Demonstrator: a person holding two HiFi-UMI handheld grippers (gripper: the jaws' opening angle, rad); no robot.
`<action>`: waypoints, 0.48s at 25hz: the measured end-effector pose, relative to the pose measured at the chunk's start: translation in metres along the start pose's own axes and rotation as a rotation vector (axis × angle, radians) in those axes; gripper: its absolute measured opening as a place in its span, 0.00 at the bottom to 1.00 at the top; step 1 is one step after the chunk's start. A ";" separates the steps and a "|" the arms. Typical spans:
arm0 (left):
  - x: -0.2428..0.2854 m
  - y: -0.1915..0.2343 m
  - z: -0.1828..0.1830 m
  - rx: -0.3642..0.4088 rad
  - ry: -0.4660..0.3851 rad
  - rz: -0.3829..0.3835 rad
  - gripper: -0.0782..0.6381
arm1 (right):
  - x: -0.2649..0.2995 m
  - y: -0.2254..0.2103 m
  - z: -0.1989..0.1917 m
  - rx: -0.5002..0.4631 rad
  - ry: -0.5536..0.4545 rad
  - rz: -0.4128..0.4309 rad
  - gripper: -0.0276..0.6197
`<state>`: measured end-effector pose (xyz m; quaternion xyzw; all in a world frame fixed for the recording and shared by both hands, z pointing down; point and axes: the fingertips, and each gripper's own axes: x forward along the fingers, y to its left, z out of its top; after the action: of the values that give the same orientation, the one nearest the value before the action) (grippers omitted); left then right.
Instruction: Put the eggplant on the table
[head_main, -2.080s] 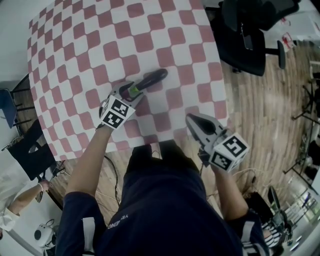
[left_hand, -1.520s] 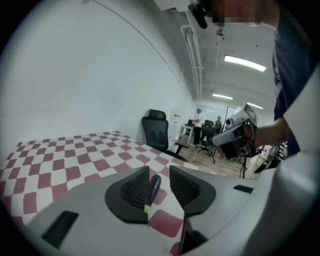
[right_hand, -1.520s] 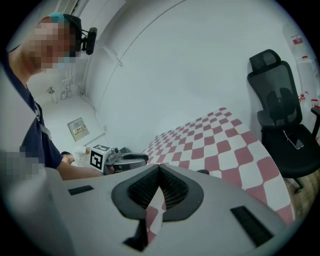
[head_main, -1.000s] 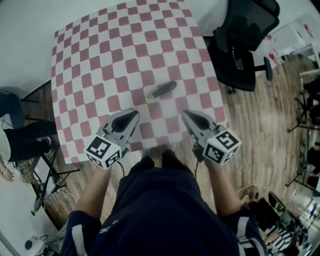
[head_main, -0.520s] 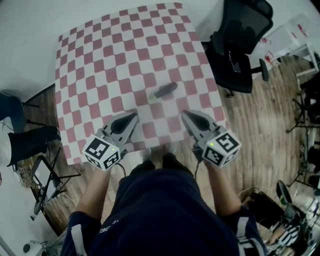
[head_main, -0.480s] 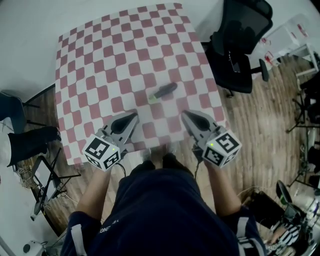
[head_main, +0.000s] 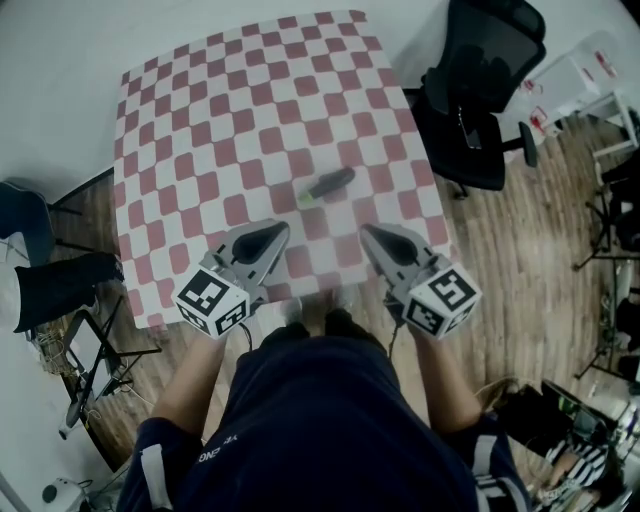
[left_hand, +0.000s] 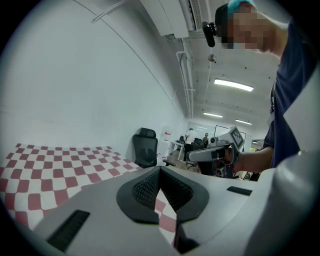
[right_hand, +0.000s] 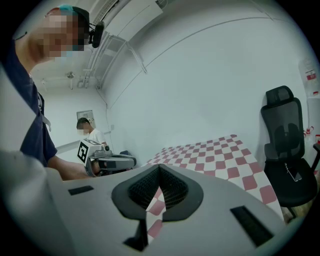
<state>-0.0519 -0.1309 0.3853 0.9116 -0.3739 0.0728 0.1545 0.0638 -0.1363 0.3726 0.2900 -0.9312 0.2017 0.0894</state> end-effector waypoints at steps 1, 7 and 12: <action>0.001 -0.001 0.000 0.000 0.002 -0.001 0.15 | 0.000 -0.001 0.000 0.000 0.001 0.001 0.06; 0.003 0.002 -0.007 -0.010 0.016 0.005 0.15 | 0.003 -0.003 -0.004 0.003 0.015 0.007 0.06; 0.006 0.004 -0.007 -0.008 0.019 0.008 0.15 | 0.005 -0.006 -0.006 0.006 0.029 0.012 0.06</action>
<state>-0.0506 -0.1354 0.3945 0.9088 -0.3763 0.0809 0.1612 0.0630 -0.1409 0.3812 0.2816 -0.9310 0.2093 0.1008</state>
